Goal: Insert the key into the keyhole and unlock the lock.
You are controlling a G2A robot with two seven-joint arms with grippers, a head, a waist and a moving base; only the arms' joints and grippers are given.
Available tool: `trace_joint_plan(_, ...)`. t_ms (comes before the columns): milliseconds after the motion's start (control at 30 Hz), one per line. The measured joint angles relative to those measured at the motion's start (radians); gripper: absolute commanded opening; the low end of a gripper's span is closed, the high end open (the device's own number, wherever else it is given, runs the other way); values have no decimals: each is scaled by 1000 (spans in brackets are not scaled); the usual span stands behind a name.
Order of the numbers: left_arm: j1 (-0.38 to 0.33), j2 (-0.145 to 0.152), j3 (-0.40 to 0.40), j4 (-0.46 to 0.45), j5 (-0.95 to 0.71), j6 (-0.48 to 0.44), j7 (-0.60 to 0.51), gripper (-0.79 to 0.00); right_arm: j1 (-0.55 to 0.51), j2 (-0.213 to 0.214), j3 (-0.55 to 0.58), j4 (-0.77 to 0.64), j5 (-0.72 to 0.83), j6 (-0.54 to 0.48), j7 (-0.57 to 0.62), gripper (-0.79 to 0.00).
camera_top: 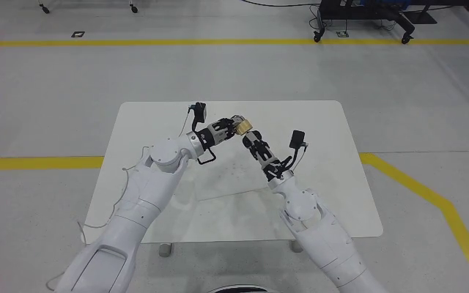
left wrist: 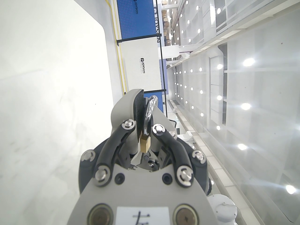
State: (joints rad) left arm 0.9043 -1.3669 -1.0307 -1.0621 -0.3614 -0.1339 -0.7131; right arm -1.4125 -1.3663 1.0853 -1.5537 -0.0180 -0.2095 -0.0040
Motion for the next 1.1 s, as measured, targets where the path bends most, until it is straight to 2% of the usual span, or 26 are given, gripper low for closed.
trace_joint_plan(100,1,0,-2,-2,-1,-1,3,-785,-5,0,5,-5,1,-3,6,-742)
trace_joint_plan(200,2,0,-3,-2,1,-2,2,-785,-10,0,9,-9,3,-3,10,-674)
trace_joint_plan(367,2,-1,-5,-2,2,-1,1,-785,-17,-1,14,-12,4,-3,21,-686)
trace_joint_plan(500,3,-2,-5,-3,4,-3,1,-785,-24,-1,19,-17,1,-6,24,-665)
trace_joint_plan(567,3,-2,-5,-2,6,-4,3,-785,-28,-1,22,-20,1,-8,27,-677)
trace_joint_plan(633,3,-3,-6,-3,9,-7,7,-785,-30,-1,23,-22,-1,-8,29,-785)
trace_joint_plan(933,7,-4,-3,-9,20,-22,4,-785,-22,-6,22,-17,45,12,56,-785)
trace_joint_plan(1100,6,-4,-6,-9,20,-29,-3,-785,-11,-7,40,-10,143,28,124,-785)
